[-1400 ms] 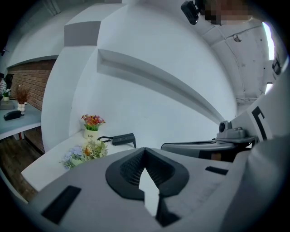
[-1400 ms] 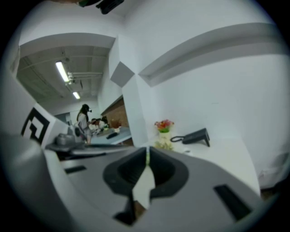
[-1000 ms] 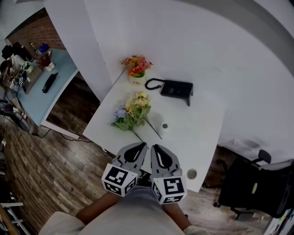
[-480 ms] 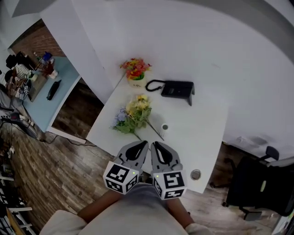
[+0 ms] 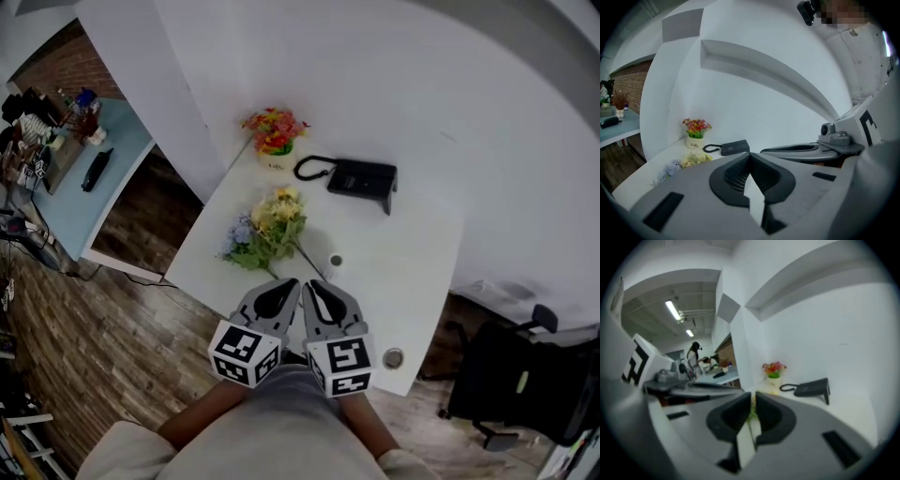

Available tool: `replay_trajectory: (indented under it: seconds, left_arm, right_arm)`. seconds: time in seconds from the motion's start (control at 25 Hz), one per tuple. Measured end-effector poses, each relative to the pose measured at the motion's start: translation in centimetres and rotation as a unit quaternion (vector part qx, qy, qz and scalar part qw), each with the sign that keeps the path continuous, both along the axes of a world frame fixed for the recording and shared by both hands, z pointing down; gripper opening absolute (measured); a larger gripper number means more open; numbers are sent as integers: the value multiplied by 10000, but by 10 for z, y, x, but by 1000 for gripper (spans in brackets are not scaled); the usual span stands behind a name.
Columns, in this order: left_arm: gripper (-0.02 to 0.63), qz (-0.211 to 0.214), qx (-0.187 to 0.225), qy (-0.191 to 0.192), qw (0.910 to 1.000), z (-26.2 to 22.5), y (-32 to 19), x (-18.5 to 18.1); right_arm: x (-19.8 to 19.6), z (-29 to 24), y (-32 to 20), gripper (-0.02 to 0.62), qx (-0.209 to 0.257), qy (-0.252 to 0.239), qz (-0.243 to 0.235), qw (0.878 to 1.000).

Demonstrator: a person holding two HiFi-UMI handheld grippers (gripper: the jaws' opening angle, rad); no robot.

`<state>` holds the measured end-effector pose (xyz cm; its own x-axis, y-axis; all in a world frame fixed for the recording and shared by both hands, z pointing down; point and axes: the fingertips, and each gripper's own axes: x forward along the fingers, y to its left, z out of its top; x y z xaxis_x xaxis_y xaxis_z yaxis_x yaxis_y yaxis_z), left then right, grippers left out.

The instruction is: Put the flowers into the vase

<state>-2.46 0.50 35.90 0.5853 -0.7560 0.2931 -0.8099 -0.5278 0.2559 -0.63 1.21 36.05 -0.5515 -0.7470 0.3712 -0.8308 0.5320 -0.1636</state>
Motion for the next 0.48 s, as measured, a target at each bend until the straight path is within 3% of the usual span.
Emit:
replay_trajectory:
  seconds: [0.28, 0.48]
  left_arm:
    - [20, -357, -286, 69, 9989, 20, -15, -22]
    - [20, -526, -450, 97, 9976, 30, -23, -35]
  right_arm:
    - [-13, 28, -19, 29, -281, 369, -70, 9989]
    - [-19, 56, -41, 66, -529, 606, -81, 9967]
